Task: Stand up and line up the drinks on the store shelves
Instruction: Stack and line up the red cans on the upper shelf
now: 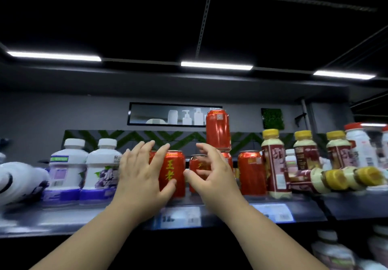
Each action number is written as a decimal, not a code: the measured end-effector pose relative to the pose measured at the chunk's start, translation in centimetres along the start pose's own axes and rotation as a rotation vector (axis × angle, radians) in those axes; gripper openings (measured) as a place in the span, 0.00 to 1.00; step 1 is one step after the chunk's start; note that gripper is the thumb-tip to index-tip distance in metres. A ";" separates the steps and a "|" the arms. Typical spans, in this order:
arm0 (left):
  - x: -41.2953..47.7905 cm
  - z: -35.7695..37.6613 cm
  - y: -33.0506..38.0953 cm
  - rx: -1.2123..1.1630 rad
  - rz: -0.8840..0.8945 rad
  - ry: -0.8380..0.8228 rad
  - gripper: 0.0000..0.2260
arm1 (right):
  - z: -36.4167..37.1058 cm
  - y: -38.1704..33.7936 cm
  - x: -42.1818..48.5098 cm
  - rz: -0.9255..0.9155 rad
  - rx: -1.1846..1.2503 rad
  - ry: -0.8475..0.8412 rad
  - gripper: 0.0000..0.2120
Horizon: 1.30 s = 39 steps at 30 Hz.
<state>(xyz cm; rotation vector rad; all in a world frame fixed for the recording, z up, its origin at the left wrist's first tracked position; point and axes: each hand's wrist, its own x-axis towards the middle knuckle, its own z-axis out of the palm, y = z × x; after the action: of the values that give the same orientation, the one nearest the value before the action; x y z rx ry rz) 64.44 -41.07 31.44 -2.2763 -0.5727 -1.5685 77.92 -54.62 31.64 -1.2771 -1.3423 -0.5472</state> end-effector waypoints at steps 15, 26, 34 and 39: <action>6.4 0.6 4.3 0.024 0.004 -0.064 0.32 | -7.1 0.1 8.8 0.260 -0.056 -0.001 0.39; 8.3 -0.2 5.3 -0.397 -0.035 -0.097 0.42 | -6.4 -0.9 10.4 0.092 0.054 0.012 0.42; 7.6 -1.3 4.7 -0.543 -0.130 -0.095 0.35 | -5.3 -3.7 10.3 0.008 0.073 -0.190 0.18; 7.4 -2.5 5.2 -0.324 -0.026 -0.277 0.36 | -6.9 -3.2 10.9 0.107 0.107 -0.288 0.15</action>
<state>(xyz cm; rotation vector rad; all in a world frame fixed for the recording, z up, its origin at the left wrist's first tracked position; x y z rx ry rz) 67.31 -45.74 39.07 -2.7662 -0.4412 -1.4557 80.41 -57.82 44.26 -1.3669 -1.5074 -0.2186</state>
